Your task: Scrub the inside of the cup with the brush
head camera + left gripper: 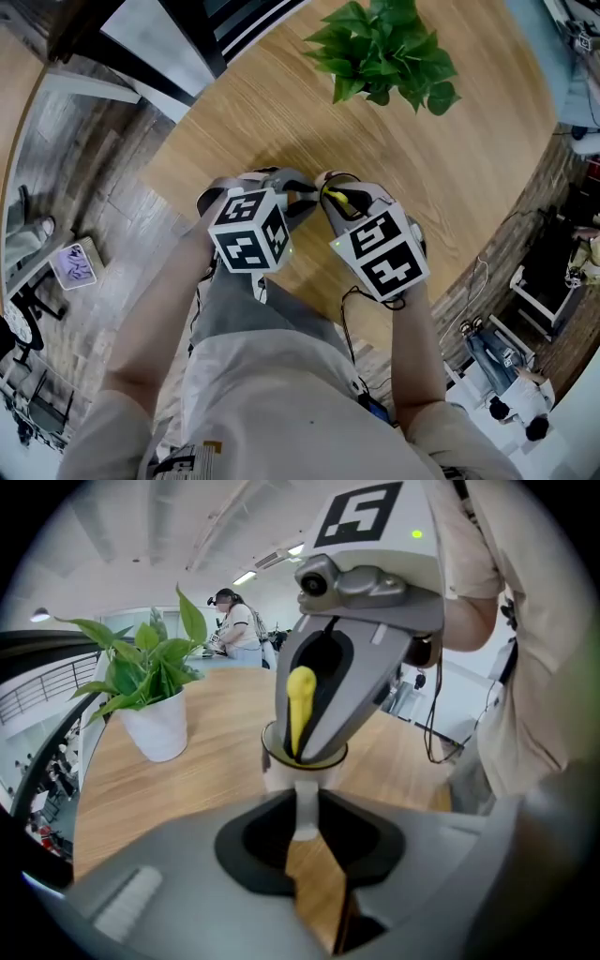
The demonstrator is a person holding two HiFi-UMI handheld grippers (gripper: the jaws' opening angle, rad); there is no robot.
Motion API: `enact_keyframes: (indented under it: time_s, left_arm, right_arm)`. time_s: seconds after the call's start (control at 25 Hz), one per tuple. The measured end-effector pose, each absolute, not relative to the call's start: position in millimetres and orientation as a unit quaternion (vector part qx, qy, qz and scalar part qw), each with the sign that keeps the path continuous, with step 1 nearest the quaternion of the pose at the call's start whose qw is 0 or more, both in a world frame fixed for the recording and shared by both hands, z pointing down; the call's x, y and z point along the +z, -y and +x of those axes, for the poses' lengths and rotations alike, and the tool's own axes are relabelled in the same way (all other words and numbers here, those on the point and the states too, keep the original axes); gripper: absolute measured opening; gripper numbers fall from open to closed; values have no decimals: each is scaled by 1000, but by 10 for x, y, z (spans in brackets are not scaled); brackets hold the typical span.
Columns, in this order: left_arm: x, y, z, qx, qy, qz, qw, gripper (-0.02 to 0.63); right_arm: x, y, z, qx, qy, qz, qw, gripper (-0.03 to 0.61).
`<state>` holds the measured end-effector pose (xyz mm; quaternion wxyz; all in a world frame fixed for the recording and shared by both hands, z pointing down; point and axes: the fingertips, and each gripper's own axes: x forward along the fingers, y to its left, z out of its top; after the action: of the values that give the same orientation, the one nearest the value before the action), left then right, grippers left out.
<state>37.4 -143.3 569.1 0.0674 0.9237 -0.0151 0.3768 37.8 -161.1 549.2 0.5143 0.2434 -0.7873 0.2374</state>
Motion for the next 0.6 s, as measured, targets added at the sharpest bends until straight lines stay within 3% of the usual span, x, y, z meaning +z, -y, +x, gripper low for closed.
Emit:
enact_keyframes:
  time_s: [0.2,0.6]
  left_arm:
    - [5685,1422,369,376,2,924,69,66]
    - [5846,1459,369,393,0,915,89,67]
  right_arm:
    - [5433,1762,389,229,804,271,478,32]
    - [5512,1830,738,203,759,315,533,35]
